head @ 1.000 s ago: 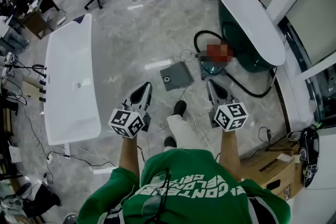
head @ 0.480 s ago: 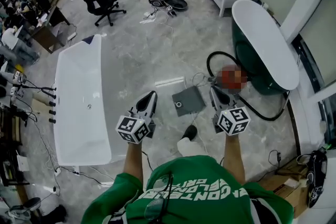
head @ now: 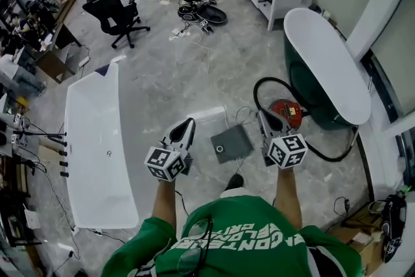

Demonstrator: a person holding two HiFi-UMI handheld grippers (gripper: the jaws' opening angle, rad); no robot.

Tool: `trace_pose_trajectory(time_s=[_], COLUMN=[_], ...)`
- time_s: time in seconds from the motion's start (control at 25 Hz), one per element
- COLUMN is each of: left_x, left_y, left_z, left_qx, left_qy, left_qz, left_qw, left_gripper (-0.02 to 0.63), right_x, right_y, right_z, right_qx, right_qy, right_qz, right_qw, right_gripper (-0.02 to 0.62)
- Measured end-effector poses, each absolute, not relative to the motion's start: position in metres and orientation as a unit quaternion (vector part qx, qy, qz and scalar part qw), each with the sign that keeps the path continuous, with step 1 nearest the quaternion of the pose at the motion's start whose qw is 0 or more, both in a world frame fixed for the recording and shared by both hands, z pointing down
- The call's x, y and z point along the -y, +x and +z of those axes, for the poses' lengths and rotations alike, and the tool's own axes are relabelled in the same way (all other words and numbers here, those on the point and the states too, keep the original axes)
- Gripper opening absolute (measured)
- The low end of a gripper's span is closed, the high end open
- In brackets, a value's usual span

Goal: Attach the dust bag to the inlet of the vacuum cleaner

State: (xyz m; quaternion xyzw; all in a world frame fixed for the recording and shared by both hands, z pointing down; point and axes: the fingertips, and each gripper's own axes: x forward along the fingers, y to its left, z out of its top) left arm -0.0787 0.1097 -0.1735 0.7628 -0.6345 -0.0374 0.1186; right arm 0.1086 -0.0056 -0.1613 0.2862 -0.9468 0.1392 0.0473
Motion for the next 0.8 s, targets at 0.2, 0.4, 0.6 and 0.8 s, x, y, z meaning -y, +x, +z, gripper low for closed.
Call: trace_pose_trajectory(time_s=[0.2,0.4,0.6,0.8], left_x=[-0.087,-0.065,-0.044,-0.018], left_y=[-0.072,-0.064,-0.047,-0.03], left_z=[-0.166,-0.174,-0.166,-0.153], left_qx=[0.625,0.607,0.573,0.532], left_qy=[0.771,0.783,0.804,0.829], left_qz=[-0.034,-0.042,-0.042,-0.033], left_qw=[0.119,0.128,0.151,0.167], left_gripper=[-0.005,-0.005,-0.005,-0.005], right_x=[0.027,0.038,0.037,0.04], right_y=[0.116,0.123,0.142,0.16], right_z=[-0.153,-0.16,-0.149,-0.124], right_qx=[0.943,0.939,0.926,0.909], right_qy=[0.299,0.314,0.342,0.375], right_qz=[0.135,0.131,0.146,0.166], right_qw=[0.051,0.053,0.065,0.076], right_gripper=[0.006,0.006,0.006,0.006])
